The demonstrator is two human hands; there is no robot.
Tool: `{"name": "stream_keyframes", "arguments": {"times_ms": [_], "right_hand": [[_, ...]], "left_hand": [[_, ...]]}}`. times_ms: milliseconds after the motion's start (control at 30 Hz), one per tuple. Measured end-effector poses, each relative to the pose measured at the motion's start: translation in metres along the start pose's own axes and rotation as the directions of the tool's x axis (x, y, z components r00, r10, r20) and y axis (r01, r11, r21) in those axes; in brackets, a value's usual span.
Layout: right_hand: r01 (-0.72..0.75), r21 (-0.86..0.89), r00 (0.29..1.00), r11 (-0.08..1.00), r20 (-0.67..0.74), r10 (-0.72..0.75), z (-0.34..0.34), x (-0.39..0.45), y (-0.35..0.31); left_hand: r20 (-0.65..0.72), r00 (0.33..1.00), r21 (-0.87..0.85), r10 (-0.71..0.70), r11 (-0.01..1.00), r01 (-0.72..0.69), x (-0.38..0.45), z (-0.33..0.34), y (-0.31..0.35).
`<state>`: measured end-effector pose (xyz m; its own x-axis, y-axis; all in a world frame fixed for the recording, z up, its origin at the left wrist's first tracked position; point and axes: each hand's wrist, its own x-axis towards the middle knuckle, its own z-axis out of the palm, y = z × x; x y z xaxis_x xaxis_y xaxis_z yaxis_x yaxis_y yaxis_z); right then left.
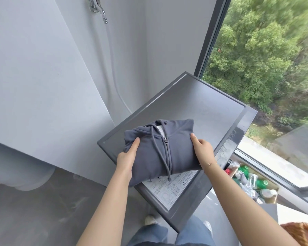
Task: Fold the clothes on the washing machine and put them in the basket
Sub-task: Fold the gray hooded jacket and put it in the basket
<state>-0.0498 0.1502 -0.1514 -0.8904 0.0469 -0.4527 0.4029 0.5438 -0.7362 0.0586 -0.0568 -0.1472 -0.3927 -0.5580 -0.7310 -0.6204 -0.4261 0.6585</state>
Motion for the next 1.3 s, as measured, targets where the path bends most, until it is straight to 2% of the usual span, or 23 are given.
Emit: {"name": "stream_keyframes", "arguments": {"times_ms": [100,200,300,400,433,600,800,867,967,1133,1167,1300], "right_hand": [[-0.154,0.161,0.979,0.975,0.161,0.129,-0.010,0.001,0.003],[-0.270,0.216,0.924,0.938,0.334,0.188,-0.023,0.001,0.011],[-0.313,0.296,0.904,0.902,0.384,0.188,-0.044,-0.001,0.023],[-0.368,0.396,0.901,0.841,0.374,0.219,-0.077,-0.005,0.042],[-0.367,0.461,0.914,0.808,0.342,0.220,-0.115,-0.007,0.063],[-0.342,0.618,0.940,0.708,0.241,0.243,-0.185,-0.022,0.101],[-0.287,0.755,0.927,0.589,0.065,0.369,-0.311,-0.041,0.209],[-0.265,0.799,0.908,0.540,0.019,0.419,-0.351,-0.052,0.253],[-0.219,0.854,0.853,0.471,-0.067,0.518,-0.399,-0.072,0.306],[-0.106,0.914,0.752,0.392,-0.184,0.633,-0.439,-0.103,0.370],[-0.062,0.933,0.702,0.353,-0.211,0.681,-0.449,-0.114,0.391],[0.028,0.970,0.581,0.243,-0.214,0.785,-0.454,-0.131,0.436]], "left_hand": [[0.042,0.999,0.007,-0.021,1.000,0.021,-0.008,0.004,0.003],[0.097,0.995,-0.010,-0.003,1.000,0.004,-0.014,0.011,-0.002],[0.129,0.991,-0.043,0.033,0.999,-0.028,-0.030,0.027,-0.003],[0.170,0.983,0.009,0.063,0.998,-0.065,-0.054,0.053,-0.002],[0.189,0.979,0.054,0.075,0.995,-0.086,-0.072,0.087,-0.008],[0.238,0.957,0.103,0.164,0.976,-0.193,-0.119,0.157,-0.019],[0.416,0.901,0.208,0.120,0.952,-0.223,-0.193,0.294,-0.084],[0.494,0.865,0.257,0.089,0.936,-0.243,-0.219,0.342,-0.111],[0.595,0.803,0.345,0.041,0.889,-0.301,-0.249,0.403,-0.148],[0.721,0.690,0.457,-0.061,0.790,-0.408,-0.280,0.484,-0.200],[0.752,0.652,0.489,-0.097,0.745,-0.454,-0.291,0.509,-0.219],[0.805,0.554,0.548,-0.211,0.623,-0.558,-0.307,0.555,-0.259]]}}
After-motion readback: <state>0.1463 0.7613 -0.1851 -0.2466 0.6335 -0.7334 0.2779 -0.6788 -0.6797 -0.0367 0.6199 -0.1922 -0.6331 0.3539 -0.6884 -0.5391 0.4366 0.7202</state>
